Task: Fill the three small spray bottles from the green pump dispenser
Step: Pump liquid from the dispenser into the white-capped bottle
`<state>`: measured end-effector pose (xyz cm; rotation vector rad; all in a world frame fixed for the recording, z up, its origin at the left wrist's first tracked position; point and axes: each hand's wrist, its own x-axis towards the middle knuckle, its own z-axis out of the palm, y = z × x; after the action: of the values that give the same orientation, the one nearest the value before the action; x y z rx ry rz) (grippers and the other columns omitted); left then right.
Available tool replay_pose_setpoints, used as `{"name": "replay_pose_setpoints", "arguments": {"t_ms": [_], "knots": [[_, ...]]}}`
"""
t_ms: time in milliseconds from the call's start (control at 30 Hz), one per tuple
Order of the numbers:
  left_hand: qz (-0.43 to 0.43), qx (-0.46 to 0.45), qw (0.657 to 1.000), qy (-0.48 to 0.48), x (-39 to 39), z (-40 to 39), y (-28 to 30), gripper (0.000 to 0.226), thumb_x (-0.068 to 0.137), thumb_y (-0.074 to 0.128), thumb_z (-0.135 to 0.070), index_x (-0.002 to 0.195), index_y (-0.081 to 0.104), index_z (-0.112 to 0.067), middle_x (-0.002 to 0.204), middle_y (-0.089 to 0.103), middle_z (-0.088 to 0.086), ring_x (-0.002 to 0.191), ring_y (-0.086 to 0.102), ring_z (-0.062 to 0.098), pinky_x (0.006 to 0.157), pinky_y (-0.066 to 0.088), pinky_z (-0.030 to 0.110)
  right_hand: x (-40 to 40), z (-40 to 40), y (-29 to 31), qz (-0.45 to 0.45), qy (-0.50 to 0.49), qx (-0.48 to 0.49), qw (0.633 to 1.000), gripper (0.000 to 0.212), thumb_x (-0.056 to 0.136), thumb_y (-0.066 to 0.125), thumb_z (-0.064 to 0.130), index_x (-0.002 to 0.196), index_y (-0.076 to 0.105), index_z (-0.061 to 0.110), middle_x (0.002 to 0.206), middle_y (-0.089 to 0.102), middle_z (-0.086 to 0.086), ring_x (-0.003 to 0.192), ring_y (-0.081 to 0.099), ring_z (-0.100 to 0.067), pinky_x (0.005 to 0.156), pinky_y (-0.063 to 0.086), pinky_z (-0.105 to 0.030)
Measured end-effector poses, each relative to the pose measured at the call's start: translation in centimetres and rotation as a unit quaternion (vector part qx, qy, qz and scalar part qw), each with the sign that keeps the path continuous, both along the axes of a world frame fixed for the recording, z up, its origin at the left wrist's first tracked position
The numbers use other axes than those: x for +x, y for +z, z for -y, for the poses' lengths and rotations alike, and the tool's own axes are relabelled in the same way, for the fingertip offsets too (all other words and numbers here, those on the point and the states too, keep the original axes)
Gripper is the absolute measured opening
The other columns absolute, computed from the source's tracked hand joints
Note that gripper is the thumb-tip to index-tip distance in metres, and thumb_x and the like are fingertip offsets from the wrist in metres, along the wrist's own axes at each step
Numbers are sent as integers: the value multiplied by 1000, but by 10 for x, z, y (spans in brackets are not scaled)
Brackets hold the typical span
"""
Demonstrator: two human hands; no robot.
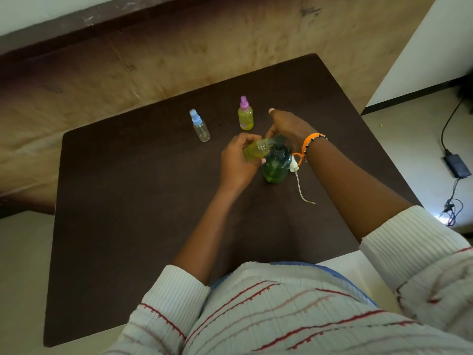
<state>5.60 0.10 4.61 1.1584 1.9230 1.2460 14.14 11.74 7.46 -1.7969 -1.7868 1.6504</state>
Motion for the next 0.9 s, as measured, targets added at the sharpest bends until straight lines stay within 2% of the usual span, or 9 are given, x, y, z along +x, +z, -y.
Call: {"name": "replay_pose_setpoints", "arguments": {"t_ms": [67,133,267,433,500,567,600,733,900], "knots": [[-4,1,1000,-1,0,0,-1,41,60,74,0,95,65,-19,100,68,3,93,64,16,84,53,37,0,3,-3,31,-22,49,998,59,97,31,48,113,68,5,116,64,-17,117,55,-36,101,41,-40],[-14,-5,1000,-2,1,-1,-1,41,60,74,1,95,65,-17,98,68,3,91,64,16,83,53,37,-1,9,-7,74,-61,107,990,52,99,36,42,126,59,4,133,56,-19,123,51,-39,100,40,-40],[-13,-14,1000,-4,0,-2,-3,41,60,75,2,96,65,-15,99,68,4,93,64,17,84,53,37,-1,11,-13,95,-64,150,982,44,99,37,32,124,57,2,132,56,-20,120,52,-40,95,42,-39],[0,-12,1000,-4,-1,-4,0,40,60,76,1,93,65,-19,98,69,2,92,65,16,83,54,40,-2,7,-4,90,-25,114,989,53,100,34,42,129,56,3,136,54,-21,124,50,-40,100,39,-40],[6,-9,1000,-6,-2,-3,-1,40,59,76,-1,93,65,-19,97,69,2,92,65,16,82,54,43,-3,4,3,77,15,90,993,60,99,30,48,125,61,4,126,61,-18,122,53,-38,102,39,-41],[10,-7,1000,-8,-3,-3,0,40,58,76,-1,92,64,-18,97,69,2,92,65,17,83,54,44,-2,2,6,68,52,71,994,62,99,25,49,118,64,5,103,69,-9,116,56,-34,105,40,-43],[12,-5,1000,-9,-3,-3,0,40,58,76,-1,92,64,-17,97,69,3,92,66,17,83,54,44,-2,1,6,67,56,64,994,62,99,23,49,117,64,6,98,70,-8,114,57,-33,105,40,-43],[9,-5,1000,-9,-1,-4,-1,40,59,76,2,92,65,-19,98,69,2,91,65,16,82,55,39,-1,6,-2,79,-20,99,992,61,99,29,50,128,57,5,132,58,-18,123,52,-37,100,39,-42],[10,-13,1000,-9,0,-3,-5,41,59,77,1,94,65,-18,97,69,1,91,65,14,80,54,32,-4,8,-10,110,-48,158,980,55,100,35,47,125,57,3,131,58,-18,120,54,-37,95,42,-40]]}}
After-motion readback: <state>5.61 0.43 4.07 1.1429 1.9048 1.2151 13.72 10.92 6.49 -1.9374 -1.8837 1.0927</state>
